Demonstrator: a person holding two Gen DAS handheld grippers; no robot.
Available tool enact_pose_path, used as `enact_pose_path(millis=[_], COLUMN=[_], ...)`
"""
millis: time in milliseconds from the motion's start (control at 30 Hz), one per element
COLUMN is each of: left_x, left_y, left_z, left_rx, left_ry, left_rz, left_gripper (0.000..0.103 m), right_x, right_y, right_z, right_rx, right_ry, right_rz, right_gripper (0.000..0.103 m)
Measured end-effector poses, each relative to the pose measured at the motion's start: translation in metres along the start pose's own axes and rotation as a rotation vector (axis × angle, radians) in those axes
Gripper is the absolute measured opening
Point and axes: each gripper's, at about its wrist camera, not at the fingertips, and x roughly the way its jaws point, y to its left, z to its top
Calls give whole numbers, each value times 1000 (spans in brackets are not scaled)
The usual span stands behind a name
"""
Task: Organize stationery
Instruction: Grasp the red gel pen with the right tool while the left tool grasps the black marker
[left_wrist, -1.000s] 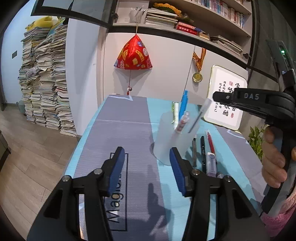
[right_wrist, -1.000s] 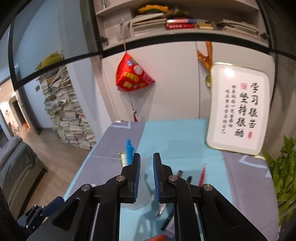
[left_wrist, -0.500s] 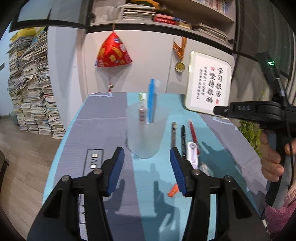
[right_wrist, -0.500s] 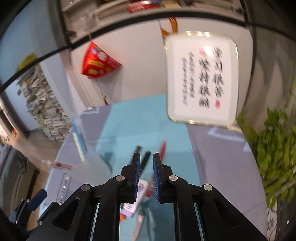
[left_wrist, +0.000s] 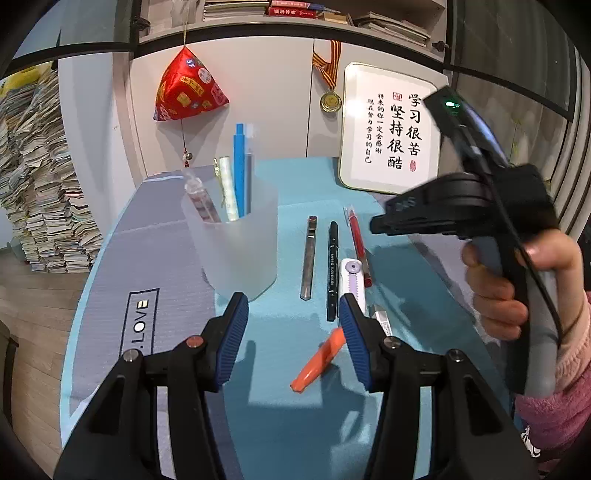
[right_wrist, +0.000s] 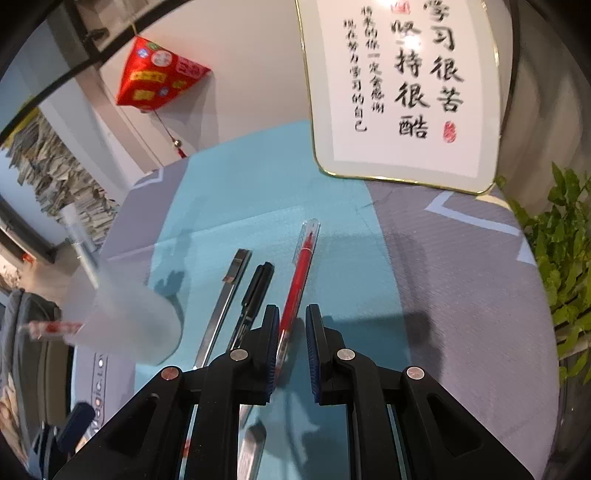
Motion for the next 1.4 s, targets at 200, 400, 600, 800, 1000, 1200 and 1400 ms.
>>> enact_pose_path(millis=[200,400,600,800,1000,1200,1400], left_x=[9,19,28,35,60,109,134], left_y=[-2,-4,-8,-23,-40,-47,-55], left_z=[3,4,6,19,44,67,73], left_rx=[12,14,19,48,73,75,107], left_ry=[15,29,49,45,54,135,183], left_rz=[-7,-21,-26,-32,-50,-55,-48], left_gripper=[49,49,49,49,49,49,42], right_x=[24,35,38,27,-12,-39,-40], right_y=[-2,-1,8,-15,-53,-79,-93], right_z=[6,8,7,6,-17,-56,-70], right_rx=[28,23,-46,15,48,27,42], right_ry=[55,74,50,94,73,80,92], right_rz=[-18,-33,-68,-12,-46,7,54], right_gripper=[20,20,20,10,11,11,10])
